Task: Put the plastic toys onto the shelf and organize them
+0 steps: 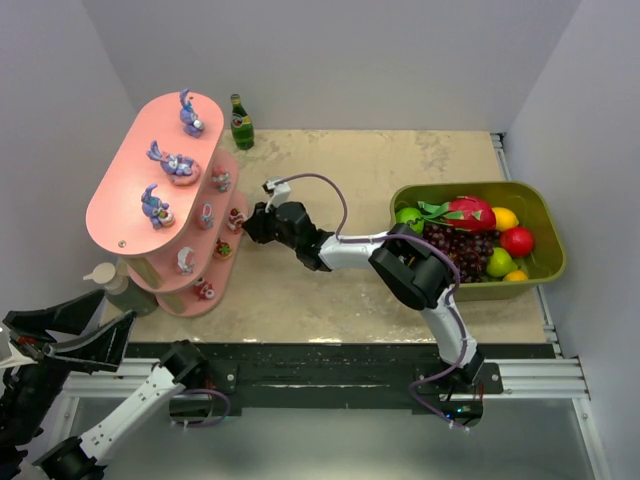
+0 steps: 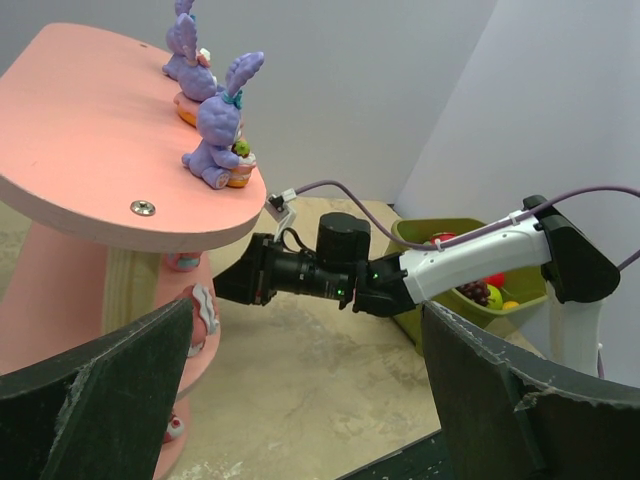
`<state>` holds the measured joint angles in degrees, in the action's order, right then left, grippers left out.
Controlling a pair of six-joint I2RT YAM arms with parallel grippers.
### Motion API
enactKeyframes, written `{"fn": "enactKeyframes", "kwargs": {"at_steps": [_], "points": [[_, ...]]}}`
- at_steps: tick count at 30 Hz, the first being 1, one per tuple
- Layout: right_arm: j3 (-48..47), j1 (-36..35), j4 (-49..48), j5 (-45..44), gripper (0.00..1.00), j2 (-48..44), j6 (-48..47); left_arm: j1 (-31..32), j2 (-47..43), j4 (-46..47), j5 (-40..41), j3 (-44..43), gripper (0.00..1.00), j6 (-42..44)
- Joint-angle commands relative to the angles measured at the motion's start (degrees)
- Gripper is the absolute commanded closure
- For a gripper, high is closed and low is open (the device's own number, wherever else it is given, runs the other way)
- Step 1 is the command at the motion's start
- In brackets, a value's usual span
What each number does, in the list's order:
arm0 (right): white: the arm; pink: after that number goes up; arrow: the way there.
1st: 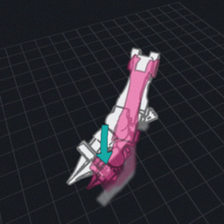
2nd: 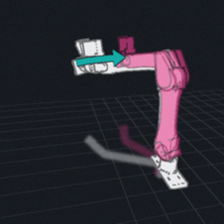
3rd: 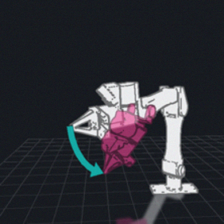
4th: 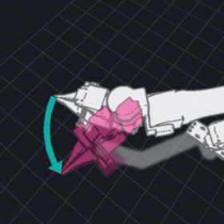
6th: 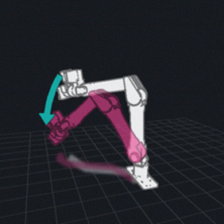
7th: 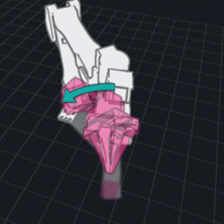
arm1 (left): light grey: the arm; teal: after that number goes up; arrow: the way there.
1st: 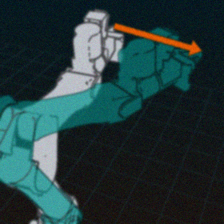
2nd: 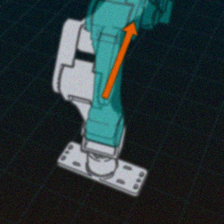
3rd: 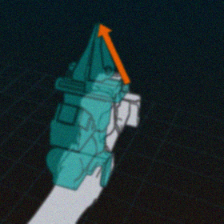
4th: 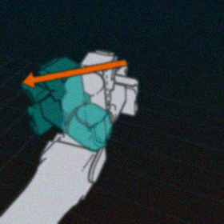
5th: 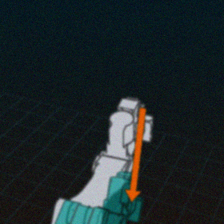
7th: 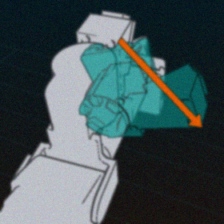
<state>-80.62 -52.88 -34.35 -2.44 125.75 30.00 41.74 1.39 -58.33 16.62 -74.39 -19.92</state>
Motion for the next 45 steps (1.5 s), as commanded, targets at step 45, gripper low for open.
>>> {"fn": "enactKeyframes", "kwargs": {"at_steps": [45], "points": [[-16.6,1.6,5.8,-4.6,0.84,11.7,2.2,-0.2,0.2,-0.6,-0.1,-2.3,0.0,1.2]]}}
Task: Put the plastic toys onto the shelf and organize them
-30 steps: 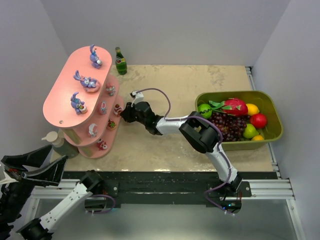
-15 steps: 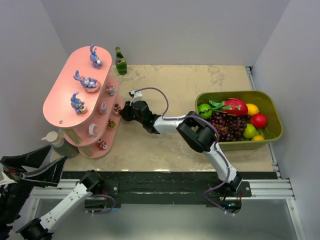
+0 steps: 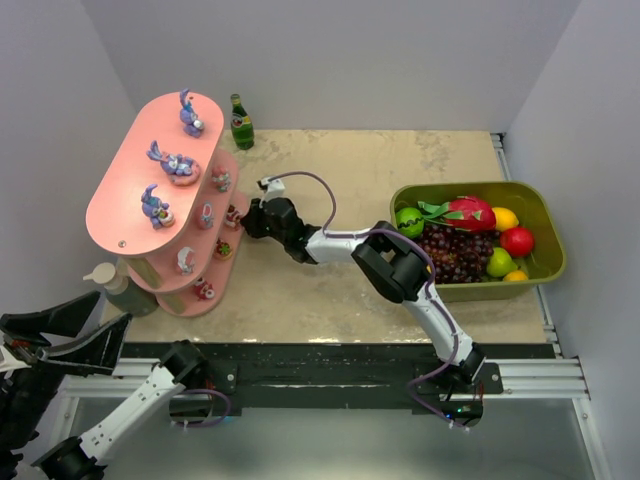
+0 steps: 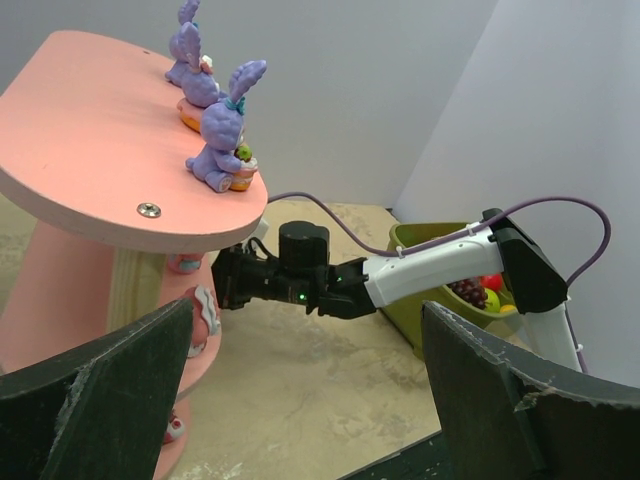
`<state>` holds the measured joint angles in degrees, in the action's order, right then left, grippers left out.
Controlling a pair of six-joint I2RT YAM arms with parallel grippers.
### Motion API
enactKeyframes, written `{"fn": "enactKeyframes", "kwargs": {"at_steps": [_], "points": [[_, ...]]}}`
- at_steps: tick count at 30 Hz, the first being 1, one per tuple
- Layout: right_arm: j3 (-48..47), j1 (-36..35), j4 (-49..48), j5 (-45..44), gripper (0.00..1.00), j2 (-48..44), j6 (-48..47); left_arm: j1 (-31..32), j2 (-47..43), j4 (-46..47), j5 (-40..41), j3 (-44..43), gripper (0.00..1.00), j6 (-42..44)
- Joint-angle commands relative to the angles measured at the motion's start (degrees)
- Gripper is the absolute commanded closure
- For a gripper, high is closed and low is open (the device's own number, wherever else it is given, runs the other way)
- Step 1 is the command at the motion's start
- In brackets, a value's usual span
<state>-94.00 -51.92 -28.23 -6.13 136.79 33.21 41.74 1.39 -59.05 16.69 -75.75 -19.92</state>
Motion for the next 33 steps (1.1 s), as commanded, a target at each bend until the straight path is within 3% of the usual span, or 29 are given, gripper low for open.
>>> {"fn": "enactKeyframes", "kwargs": {"at_steps": [1,11,20,28,33], "points": [[-3.6,0.7,-0.2,-0.8,0.84,1.0,-1.1,-0.2,0.2,0.1,-0.2,-1.0,0.0,1.3],[-6.1,0.9,1.1,0.2,0.84,2.3,-1.3,-0.3,0.2,0.2,0.0,-1.0,0.01,1.5],[-0.6,1.0,-1.5,-1.9,0.84,-1.9,-1.1,-0.3,0.0,-0.1,0.0,-1.3,0.01,1.4],[9.4,0.8,-1.1,-5.1,0.84,-12.8,-1.0,-0.3,1.1,-3.3,3.6,-3.4,0.0,-1.7],[16.0,0.4,7.7,-8.2,0.77,-23.7,-1.7,-0.3,1.3,-7.7,7.2,-6.0,0.01,-5.3]]}}
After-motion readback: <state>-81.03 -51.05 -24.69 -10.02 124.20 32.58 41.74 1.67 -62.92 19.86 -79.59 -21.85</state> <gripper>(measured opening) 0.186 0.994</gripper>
